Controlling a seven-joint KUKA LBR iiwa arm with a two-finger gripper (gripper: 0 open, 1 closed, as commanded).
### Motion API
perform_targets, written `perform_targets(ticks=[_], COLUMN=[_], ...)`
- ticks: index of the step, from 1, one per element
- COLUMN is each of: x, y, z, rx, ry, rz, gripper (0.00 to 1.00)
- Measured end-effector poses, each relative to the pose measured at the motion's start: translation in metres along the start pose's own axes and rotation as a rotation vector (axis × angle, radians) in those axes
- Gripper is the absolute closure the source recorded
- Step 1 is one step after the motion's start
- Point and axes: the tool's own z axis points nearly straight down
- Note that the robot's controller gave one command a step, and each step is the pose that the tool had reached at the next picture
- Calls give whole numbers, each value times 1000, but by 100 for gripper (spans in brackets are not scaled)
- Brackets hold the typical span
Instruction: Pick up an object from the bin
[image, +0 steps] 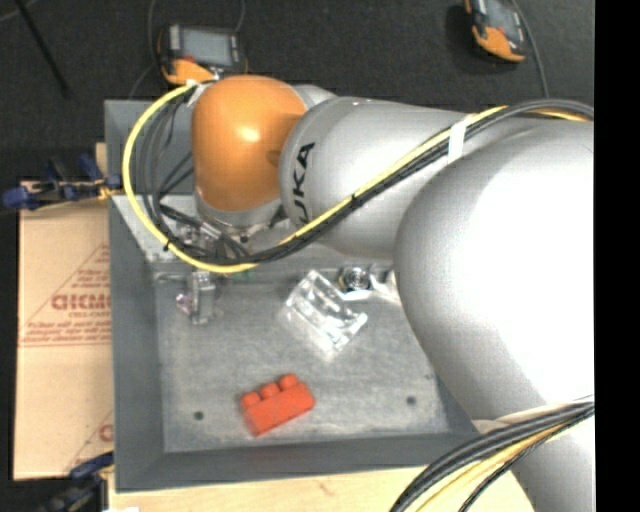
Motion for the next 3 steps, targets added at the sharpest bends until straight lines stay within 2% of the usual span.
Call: perform_targets(ticks=[1, 2, 3], x=[-8, -9, 13], y=[-10, -9, -18], z=[41, 39, -128], rx=[3, 0, 2], ry=[4, 1, -8], rz=[-237, -234, -532], gripper=[0, 100, 100])
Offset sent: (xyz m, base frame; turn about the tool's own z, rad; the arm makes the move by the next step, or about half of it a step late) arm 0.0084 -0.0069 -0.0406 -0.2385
